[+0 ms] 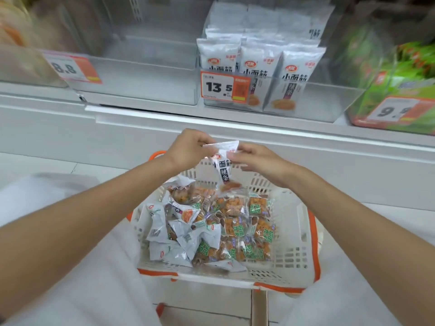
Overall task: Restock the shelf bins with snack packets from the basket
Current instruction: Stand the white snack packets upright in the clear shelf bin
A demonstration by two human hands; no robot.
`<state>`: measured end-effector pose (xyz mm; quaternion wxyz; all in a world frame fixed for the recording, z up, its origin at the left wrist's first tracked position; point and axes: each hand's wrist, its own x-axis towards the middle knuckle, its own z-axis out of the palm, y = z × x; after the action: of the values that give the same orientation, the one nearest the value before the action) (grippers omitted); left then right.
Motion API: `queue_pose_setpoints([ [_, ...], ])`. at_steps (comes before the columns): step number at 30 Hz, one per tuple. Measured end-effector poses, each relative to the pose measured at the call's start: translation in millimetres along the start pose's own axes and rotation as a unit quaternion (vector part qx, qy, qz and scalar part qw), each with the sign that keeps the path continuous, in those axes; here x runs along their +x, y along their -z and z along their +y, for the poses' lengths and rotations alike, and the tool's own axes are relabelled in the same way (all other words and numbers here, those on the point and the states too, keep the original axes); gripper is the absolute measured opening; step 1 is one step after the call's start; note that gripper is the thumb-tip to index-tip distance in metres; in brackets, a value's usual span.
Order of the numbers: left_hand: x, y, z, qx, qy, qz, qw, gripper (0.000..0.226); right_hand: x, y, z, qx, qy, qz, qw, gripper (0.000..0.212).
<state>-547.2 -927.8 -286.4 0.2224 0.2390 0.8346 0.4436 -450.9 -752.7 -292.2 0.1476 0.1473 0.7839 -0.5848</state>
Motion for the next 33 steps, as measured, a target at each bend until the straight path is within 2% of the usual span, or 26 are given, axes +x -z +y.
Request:
queue_pose_setpoints([
  [2,-0.5,-5.2,12.9,-0.114,0.018,0.030,0.993,0.006,-4.4,-0.7,-3.0,0.043,0.024,0.037,0.998,0.025],
  [4,0.4,-12.4,24.1,-0.202,0.027,0.047,0.978,0.016,-4.8,2.0,-6.4,0.073,0.044,0.097,0.992,0.021],
  [6,-0.9,-17.9,32.4,-0.230,0.056,-0.001,0.971,0.039,-1.5,6.9,-10.1,0.104,0.048,0.145,0.983,0.026],
  [8,-5.8,-24.1,35.1,-0.187,0.085,-0.092,0.974,0.051,1.9,8.5,-15.0,0.156,0.038,0.176,0.971,0.037],
  [10,-8.6,-33.0,32.3,-0.183,0.074,-0.150,0.969,0.051,3.8,8.1,-20.5,0.204,0.030,0.192,0.960,0.027],
  [12,-10.7,-39.7,30.8,-0.217,0.069,-0.163,0.960,0.042,3.8,6.1,-25.0,0.231,0.033,0.200,0.952,0.019],
  [15,-13.9,-42.7,31.0,-0.190,0.058,-0.178,0.964,0.013,5.7,6.3,-26.0,0.198,0.038,0.242,0.949,0.040],
  [20,-13.6,-32.0,30.7,-0.174,0.040,-0.173,0.969,0.007,0.5,16.7,-26.2,0.182,0.035,0.314,0.931,0.044],
  [28,-13.3,-28.0,21.6,-0.124,0.041,-0.181,0.975,0.012,-11.2,36.9,-27.8,0.196,0.037,0.221,0.955,0.034],
  [31,-13.9,-30.5,21.3,-0.154,0.059,-0.208,0.964,0.013,-15.4,37.7,-27.9,0.145,0.052,0.186,0.970,0.030],
  [33,-15.4,-33.7,22.7,-0.176,0.066,-0.231,0.955,0.021,-15.0,30.7,-25.7,0.110,0.063,0.181,0.975,0.029],
])
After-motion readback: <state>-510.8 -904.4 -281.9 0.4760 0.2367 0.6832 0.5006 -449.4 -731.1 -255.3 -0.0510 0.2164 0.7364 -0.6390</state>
